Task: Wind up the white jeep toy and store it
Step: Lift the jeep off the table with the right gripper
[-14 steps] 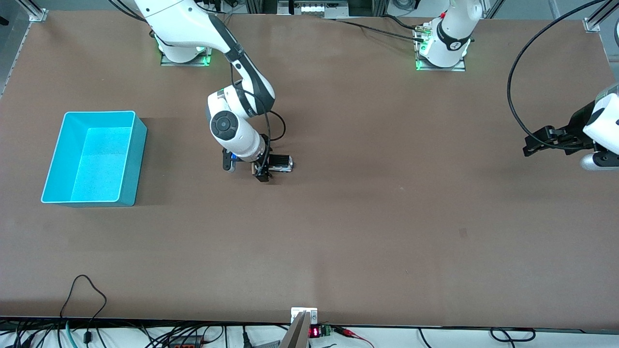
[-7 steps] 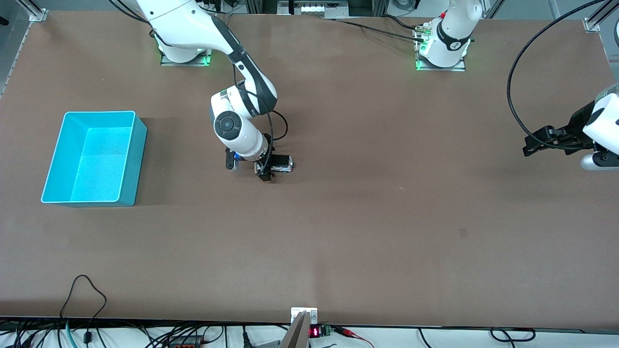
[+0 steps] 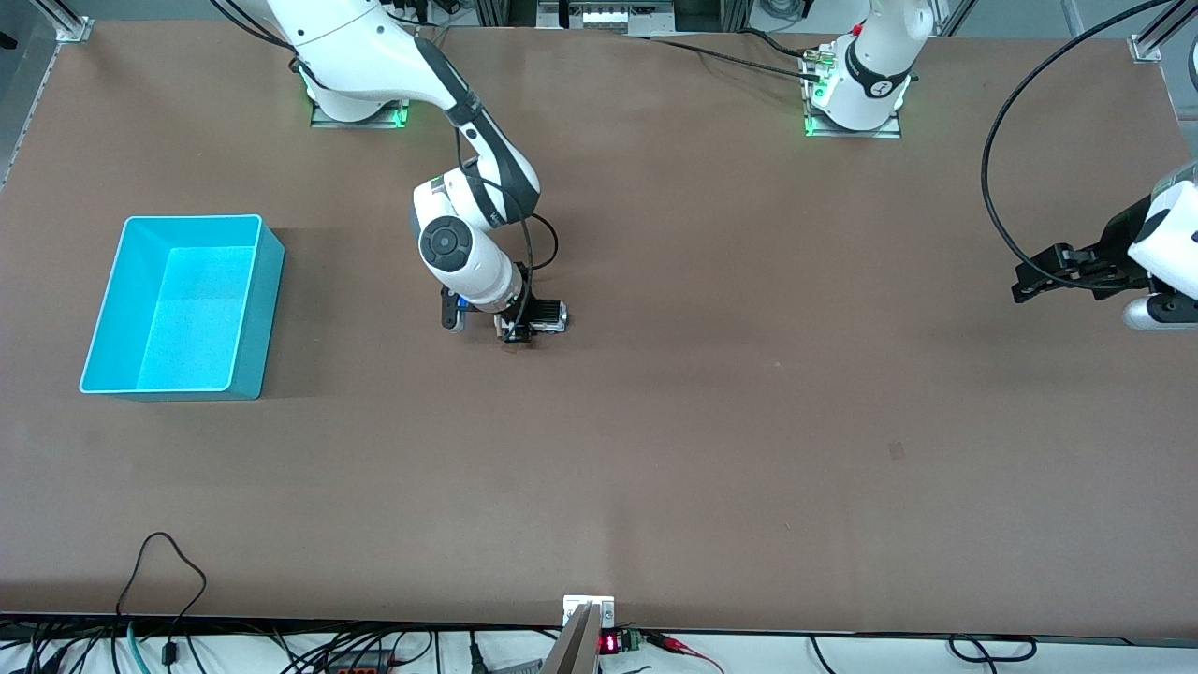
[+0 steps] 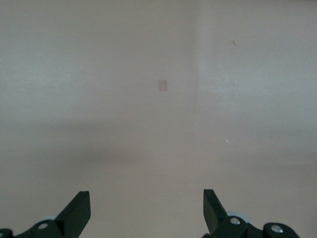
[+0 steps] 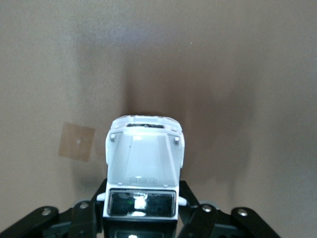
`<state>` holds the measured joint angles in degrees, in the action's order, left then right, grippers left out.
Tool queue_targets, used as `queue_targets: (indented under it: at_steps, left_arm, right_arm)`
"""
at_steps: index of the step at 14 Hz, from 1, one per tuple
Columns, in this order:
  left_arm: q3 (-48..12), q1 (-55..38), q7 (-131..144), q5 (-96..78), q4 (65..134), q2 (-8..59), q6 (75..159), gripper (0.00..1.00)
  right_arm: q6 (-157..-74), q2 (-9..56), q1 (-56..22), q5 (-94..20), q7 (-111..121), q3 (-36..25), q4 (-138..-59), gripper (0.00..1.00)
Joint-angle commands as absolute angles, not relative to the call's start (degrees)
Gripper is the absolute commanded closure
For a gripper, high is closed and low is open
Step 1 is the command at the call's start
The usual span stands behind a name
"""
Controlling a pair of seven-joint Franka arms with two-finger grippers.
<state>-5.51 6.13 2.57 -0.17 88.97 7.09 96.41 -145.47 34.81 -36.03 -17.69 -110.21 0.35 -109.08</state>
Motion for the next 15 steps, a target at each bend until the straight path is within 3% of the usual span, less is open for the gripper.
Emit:
queue_targets:
  at_steps: [1, 3, 15]
  left_arm:
    - [-5.63, 6.42, 1.76, -1.14, 88.59, 6.59, 95.8, 0.0]
    - [-5.62, 6.42, 1.76, -1.14, 88.51, 6.5, 95.71, 0.0]
    - [-6.42, 6.15, 1.23, -0.62, 89.03, 4.83, 94.66, 0.0]
  right_arm:
    - [-145.72, 35.24, -34.89, -17.84, -109.42, 1.32, -108.46, 0.85]
    - [-145.29, 35.07, -34.8, -17.93, -107.68, 1.32, -108.46, 0.91]
    - [-138.97, 32.61, -29.19, -17.93, -98.54, 1.32, -109.95, 0.91]
